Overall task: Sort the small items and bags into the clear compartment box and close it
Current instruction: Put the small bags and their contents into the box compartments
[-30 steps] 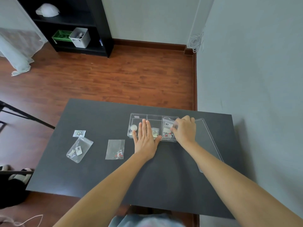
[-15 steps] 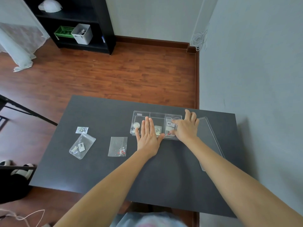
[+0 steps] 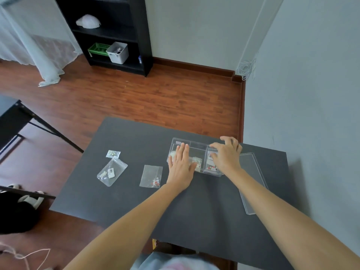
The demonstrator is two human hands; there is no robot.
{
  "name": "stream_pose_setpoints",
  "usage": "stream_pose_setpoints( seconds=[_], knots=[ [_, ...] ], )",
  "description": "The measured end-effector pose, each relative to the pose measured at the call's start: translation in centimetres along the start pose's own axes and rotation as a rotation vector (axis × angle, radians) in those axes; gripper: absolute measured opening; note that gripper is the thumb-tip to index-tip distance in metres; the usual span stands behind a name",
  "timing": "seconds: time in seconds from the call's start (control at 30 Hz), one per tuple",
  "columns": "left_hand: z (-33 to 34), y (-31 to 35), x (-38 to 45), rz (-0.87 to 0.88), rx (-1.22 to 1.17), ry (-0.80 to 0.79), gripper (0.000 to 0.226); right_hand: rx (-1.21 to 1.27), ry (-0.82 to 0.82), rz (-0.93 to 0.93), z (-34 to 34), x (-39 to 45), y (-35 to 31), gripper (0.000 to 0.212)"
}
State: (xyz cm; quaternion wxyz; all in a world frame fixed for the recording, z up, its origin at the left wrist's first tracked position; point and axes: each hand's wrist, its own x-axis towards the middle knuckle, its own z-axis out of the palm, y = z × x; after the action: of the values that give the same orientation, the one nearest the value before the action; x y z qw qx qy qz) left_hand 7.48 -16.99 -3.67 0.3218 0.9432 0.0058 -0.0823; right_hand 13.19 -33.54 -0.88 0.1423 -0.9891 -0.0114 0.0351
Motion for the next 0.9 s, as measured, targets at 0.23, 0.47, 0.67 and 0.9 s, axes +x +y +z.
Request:
stream_pose_setpoints(
  seconds=[0.23, 0.47, 0.67, 0.9],
  knots=[
    [-7.0, -7.1, -2.9, -0.103, -0.106, 0.395, 0.042, 0.187, -0.052, -0.272, -0.1, -0.7, -7.2, 0.022],
    [-10.6, -16.7, -6.0, -0.496, 0.012, 0.323, 0.047, 0.173, -0.307, -0.457, 3.9, -4.3, -13.8, 0.024],
    [-10.5, -18.9, -6.7, -0.568, 0.053, 0.207, 0.042, 0.04, -0.487, -0.402, 7.2, -5.5, -16.0, 0.043],
    [-10.8, -19.5, -6.6, -0.583, -0.042, 0.219, 0.023, -0.089, -0.426, -0.372, 9.3, -5.5, -16.7, 0.069]
  ],
)
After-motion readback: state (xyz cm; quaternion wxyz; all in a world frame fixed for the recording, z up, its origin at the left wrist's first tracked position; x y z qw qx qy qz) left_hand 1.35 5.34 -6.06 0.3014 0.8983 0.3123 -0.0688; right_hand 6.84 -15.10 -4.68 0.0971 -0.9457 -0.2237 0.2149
